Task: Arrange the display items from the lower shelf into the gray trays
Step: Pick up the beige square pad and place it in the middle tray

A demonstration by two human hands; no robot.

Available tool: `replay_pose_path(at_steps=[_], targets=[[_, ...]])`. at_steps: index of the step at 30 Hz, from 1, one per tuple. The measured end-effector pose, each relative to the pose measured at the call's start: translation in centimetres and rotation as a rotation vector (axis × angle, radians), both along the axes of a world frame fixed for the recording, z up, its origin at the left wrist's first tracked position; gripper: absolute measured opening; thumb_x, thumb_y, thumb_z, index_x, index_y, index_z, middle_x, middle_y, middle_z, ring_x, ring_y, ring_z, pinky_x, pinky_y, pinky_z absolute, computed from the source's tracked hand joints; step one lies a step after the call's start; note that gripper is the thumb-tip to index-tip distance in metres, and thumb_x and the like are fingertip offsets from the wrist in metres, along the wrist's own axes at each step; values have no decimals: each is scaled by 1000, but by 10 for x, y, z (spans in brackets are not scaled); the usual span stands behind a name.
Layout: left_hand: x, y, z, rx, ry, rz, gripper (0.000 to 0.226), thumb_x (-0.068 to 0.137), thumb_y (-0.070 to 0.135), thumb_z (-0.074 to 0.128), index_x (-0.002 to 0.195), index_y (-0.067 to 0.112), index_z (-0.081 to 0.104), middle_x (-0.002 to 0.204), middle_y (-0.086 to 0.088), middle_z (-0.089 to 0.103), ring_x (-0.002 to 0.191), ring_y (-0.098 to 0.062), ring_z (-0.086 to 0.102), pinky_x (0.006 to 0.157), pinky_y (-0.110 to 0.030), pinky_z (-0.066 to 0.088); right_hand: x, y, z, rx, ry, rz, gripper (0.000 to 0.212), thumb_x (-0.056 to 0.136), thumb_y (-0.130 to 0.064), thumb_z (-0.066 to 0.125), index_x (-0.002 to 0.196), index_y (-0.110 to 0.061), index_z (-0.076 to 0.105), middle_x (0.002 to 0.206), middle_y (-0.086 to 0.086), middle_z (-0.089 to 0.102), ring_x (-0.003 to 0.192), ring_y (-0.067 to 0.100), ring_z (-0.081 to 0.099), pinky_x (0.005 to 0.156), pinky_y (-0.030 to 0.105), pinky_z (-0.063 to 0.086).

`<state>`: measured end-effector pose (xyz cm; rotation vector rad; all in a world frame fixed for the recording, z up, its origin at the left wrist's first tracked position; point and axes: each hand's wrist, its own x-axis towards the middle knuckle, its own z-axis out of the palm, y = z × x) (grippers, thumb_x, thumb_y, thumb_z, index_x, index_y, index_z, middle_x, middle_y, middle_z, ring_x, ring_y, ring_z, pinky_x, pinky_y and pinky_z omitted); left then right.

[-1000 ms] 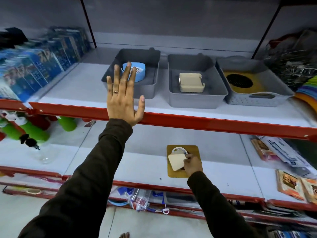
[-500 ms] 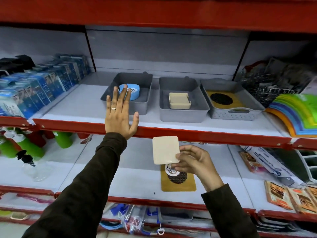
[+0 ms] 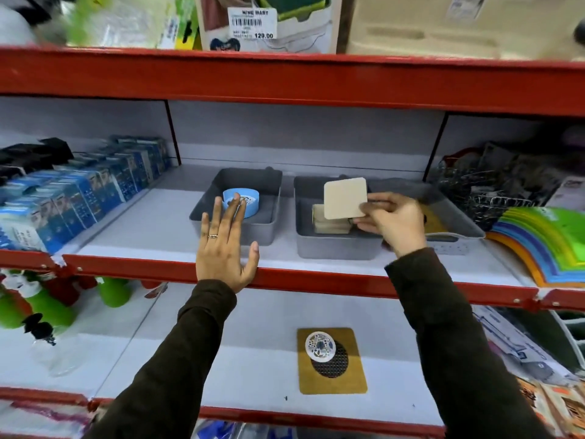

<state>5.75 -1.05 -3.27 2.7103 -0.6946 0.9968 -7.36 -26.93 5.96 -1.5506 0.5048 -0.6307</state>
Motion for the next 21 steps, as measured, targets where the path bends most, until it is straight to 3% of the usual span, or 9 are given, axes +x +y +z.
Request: replay_pose_path(at_steps=[3,6,12,17,19,21], targets=[[2,0,0,-19,3,-24,79,87,49,36,155,10,25,163,-9,21,153,-28,9,125,-36,-9,54,-24,-3,-95,189,-122,15,83,3,67,83,-12,65,112,21,70,88,36,73,72,41,63],[4,1,-1,-42,-4,-35,80,85,49,39,153,9,29,162,-10,25,153,-29,11,125,-35,-9,83,-34,-14,-356,344,-177,14,83,-5,69,97,-6,71,110,19,72,96,33,71,88,45,59],[7,1,-2,-32,-12,-23,82,83,50,41,154,10,28,162,-10,25,153,-28,10,125,-35,-10,91,-23,-17,-644,593,-156,30,89,-19,66,113,-1,67,114,20,69,102,35,66,92,39,54],[9,0,-3,-27,-47,-20,82,83,49,41,154,10,26,162,-10,25,153,-30,11,125,-35,-10,51,-7,1,-610,370,-189,22,86,-22,65,104,-11,75,108,9,74,103,28,68,97,37,54],[8,0,-5,-19,-65,-11,82,84,49,41,155,10,26,162,-10,24,153,-30,11,125,-36,-10,21,9,-2,-563,158,-167,21,85,-31,67,98,-16,73,92,2,74,89,20,71,84,37,60],[7,0,-6,-17,-81,-6,81,85,48,40,154,10,26,162,-10,24,152,-30,12,125,-36,-11,-13,34,-14,-580,-47,-145,19,85,-38,65,91,-21,70,82,-7,72,77,5,68,70,24,60]])
